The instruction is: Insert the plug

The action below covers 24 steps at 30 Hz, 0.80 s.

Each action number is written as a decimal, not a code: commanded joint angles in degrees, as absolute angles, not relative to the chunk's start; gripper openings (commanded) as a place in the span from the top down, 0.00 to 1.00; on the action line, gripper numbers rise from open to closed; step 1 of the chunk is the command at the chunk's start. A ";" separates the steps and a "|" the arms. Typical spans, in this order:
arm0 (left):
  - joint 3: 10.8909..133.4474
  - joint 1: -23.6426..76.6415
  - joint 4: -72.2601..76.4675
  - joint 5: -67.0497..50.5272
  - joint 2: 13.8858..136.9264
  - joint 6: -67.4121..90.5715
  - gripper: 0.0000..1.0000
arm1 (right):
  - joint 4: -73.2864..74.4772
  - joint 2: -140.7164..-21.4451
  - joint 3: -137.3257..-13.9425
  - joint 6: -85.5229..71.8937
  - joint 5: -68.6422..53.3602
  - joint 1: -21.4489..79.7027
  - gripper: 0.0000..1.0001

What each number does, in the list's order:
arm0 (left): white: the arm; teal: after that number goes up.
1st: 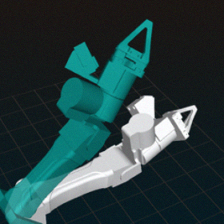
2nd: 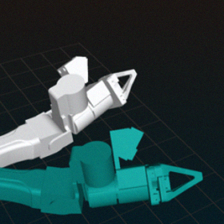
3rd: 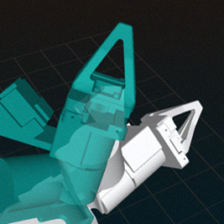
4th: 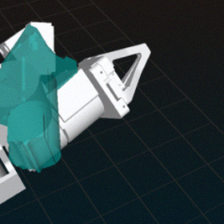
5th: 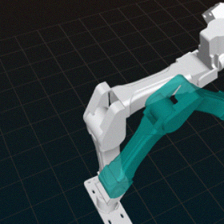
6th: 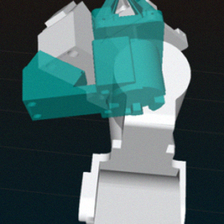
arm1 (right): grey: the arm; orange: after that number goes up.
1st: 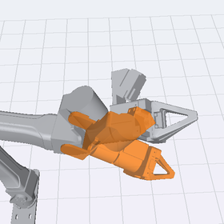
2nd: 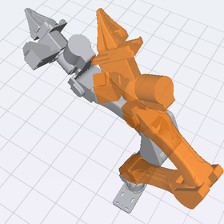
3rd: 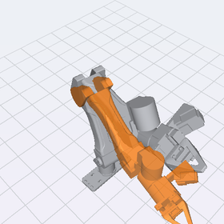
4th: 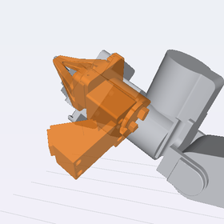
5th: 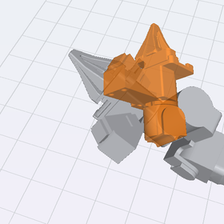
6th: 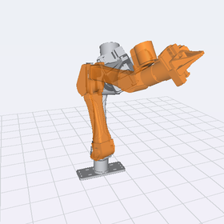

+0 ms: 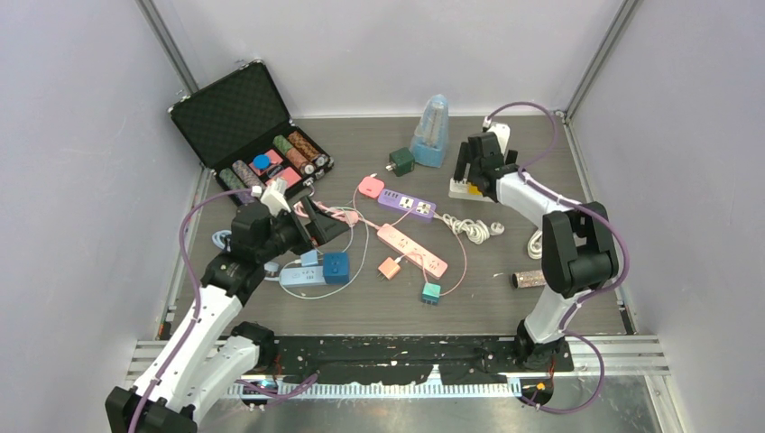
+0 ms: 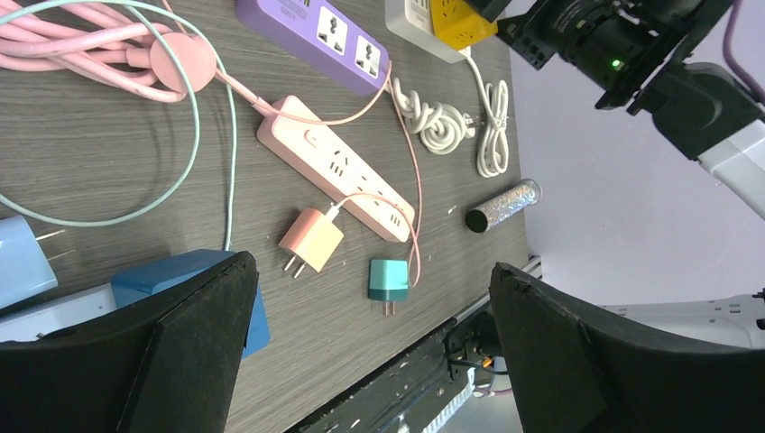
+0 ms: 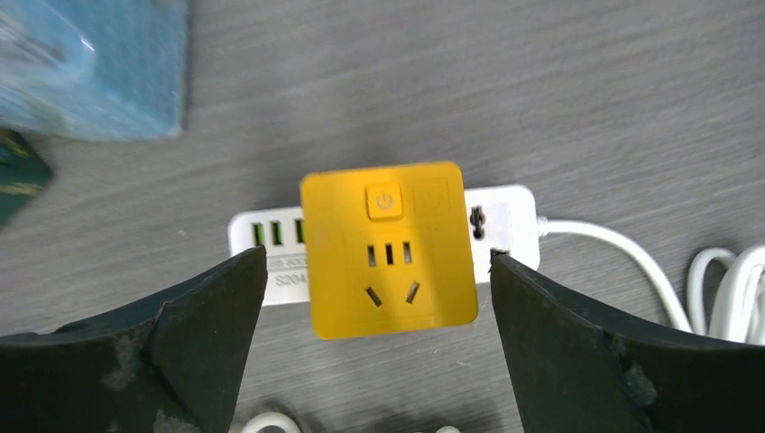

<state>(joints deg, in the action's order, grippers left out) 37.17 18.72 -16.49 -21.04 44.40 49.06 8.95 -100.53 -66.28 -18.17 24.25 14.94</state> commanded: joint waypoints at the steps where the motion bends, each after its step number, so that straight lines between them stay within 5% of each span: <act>1: 37.14 18.41 -13.74 -21.59 42.77 48.87 0.03 | 10.70 -95.40 -72.61 -16.14 25.01 15.20 0.02; 24: 36.13 18.44 -15.91 -20.69 40.09 47.99 0.02 | 25.80 -103.27 -80.31 -15.51 18.06 12.25 0.03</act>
